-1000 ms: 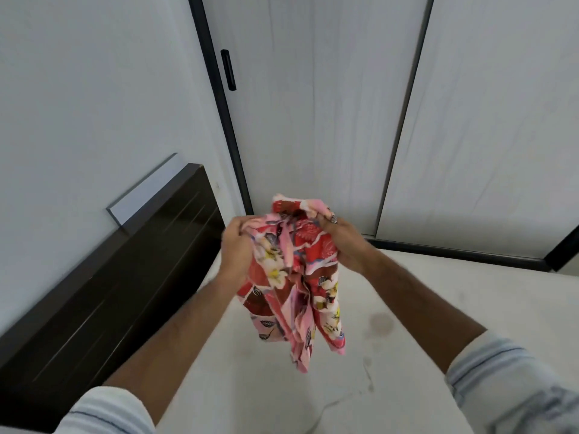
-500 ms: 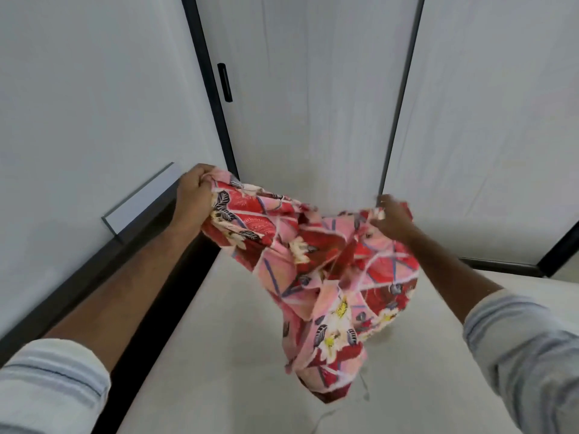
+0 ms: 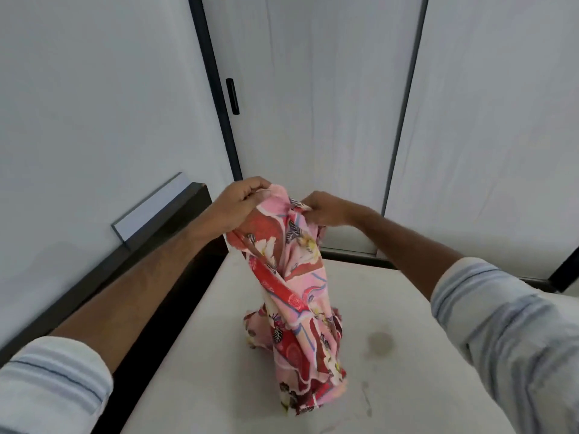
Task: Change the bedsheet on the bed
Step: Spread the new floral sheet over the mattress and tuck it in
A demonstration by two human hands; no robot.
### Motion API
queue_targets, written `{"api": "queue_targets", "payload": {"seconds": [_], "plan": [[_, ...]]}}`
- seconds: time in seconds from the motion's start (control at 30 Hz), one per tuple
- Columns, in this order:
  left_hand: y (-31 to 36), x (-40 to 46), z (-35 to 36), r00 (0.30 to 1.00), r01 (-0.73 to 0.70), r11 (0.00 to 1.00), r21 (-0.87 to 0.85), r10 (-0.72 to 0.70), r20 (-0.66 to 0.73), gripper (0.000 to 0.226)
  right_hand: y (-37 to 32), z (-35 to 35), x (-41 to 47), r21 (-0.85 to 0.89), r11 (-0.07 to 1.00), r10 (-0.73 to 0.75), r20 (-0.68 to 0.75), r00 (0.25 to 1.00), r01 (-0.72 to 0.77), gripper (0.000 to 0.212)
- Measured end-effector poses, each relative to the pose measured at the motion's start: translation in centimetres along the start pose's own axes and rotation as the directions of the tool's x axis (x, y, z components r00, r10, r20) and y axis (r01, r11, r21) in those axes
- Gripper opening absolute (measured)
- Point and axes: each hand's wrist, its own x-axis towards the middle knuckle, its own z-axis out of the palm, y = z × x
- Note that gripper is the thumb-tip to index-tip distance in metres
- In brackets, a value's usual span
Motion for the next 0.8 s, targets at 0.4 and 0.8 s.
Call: {"api": "queue_targets", "payload": {"seconds": [0.4,0.8], "plan": [[1.7,1.0,-3.7,0.998,0.014,0.91,0.414,0.01,-0.057,0.021,-2.5,-6.9,-0.3,-0.254,0.967,-0.08,-0.278,0.957,0.007,0.023],[7.7,8.0,-2.7,0.898,-0.002,0.962,-0.273,-0.118,-0.424,0.019,-4.9,-17.0,-5.2,0.519,0.852,0.081,-0.253,0.964,0.065,0.026]]}}
